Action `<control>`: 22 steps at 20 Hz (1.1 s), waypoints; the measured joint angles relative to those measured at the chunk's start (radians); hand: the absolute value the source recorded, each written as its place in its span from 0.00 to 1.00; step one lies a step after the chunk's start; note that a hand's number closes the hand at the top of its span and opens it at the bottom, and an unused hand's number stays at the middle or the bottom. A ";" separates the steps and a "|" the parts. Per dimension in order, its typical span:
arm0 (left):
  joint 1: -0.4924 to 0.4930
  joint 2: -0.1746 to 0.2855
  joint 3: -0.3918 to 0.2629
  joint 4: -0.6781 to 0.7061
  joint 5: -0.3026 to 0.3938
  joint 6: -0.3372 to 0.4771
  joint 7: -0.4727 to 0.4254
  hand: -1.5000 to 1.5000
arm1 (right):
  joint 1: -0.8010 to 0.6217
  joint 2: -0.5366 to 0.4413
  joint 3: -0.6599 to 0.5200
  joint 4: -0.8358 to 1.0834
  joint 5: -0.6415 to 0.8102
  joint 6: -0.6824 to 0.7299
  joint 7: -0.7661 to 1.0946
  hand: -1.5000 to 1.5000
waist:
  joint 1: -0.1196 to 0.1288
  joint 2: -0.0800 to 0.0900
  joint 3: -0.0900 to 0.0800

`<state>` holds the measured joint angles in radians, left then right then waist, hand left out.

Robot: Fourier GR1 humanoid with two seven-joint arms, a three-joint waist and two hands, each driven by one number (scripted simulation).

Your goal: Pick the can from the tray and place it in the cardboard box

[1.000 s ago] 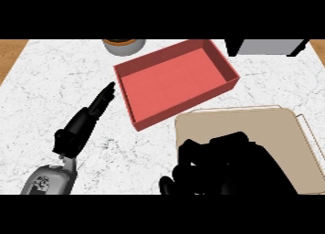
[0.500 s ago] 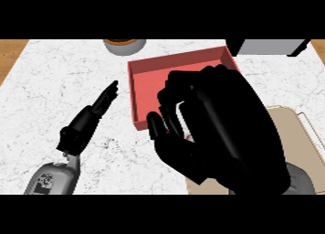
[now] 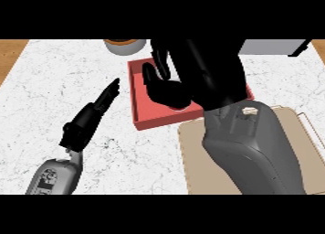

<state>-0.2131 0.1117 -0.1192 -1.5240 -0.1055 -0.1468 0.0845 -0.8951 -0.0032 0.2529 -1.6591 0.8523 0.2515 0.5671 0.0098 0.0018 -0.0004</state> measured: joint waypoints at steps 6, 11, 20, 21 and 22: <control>-0.016 -0.009 0.010 0.017 -0.005 -0.002 -0.002 0.50 | -0.046 -0.001 0.003 0.223 0.065 -0.100 -0.099 1.00 | 0.002 0.001 0.000; -0.033 -0.019 0.011 0.031 -0.015 0.000 0.001 0.50 | -0.094 0.002 0.003 0.441 0.091 -0.206 -0.170 1.00 | 0.005 0.002 0.000; -0.013 -0.013 0.012 0.030 -0.020 -0.016 -0.031 0.50 | -0.103 0.003 -0.016 0.731 -0.094 -0.338 -0.214 0.00 | 0.020 0.005 0.000; -0.019 -0.020 0.008 0.027 -0.024 -0.012 -0.017 0.50 | -0.099 0.003 -0.020 0.767 -0.110 -0.356 -0.243 0.00 | 0.020 0.006 0.000; -0.013 -0.025 0.005 0.027 -0.031 -0.006 -0.024 0.50 | -0.112 0.003 -0.030 0.803 -0.130 -0.363 -0.265 0.00 | 0.020 0.006 0.000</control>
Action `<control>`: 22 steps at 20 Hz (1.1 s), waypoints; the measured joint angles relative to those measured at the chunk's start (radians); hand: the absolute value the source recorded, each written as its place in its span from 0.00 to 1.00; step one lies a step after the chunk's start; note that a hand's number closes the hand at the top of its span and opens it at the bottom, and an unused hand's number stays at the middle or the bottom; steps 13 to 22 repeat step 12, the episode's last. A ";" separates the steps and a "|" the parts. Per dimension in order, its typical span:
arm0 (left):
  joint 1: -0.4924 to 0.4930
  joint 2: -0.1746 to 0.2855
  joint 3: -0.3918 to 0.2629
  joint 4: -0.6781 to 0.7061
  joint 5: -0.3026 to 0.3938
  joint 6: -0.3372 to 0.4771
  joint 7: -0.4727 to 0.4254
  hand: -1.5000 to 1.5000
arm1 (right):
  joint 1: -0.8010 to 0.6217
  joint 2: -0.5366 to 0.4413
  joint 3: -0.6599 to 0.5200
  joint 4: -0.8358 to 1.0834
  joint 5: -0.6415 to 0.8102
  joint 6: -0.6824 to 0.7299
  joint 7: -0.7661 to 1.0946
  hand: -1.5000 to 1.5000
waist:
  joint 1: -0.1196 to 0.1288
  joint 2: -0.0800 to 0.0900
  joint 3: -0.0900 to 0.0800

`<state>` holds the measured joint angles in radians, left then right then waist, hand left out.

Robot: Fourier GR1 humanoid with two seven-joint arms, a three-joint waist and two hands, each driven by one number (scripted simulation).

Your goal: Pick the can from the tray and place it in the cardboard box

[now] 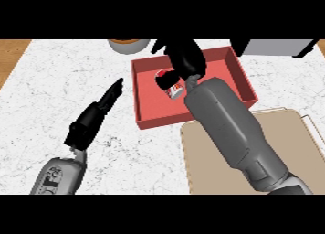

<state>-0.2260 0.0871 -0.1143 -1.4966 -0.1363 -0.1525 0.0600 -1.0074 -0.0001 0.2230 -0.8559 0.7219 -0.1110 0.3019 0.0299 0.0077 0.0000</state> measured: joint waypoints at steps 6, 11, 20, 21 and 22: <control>-0.005 -0.003 0.000 -0.019 0.004 -0.008 0.025 0.50 | 0.002 0.000 -0.069 0.066 -0.165 -0.128 -0.150 0.00 | 0.003 0.001 0.001; 0.006 0.002 0.003 -0.017 0.002 -0.010 0.015 0.50 | 0.029 -0.001 -0.201 0.030 -0.336 -0.182 -0.278 0.00 | -0.007 0.000 0.001; 0.012 0.000 0.001 -0.031 0.005 -0.011 0.026 0.50 | 0.032 -0.007 -0.234 0.027 -0.370 -0.178 -0.304 0.00 | -0.007 0.000 0.001; 0.012 0.000 0.001 -0.031 0.005 -0.011 0.026 0.50 | 0.032 -0.007 -0.234 0.027 -0.370 -0.178 -0.304 0.00 | -0.007 0.000 0.001; 0.012 0.000 0.001 -0.031 0.005 -0.011 0.026 0.50 | 0.032 -0.007 -0.234 0.027 -0.370 -0.178 -0.304 0.00 | -0.007 0.000 0.001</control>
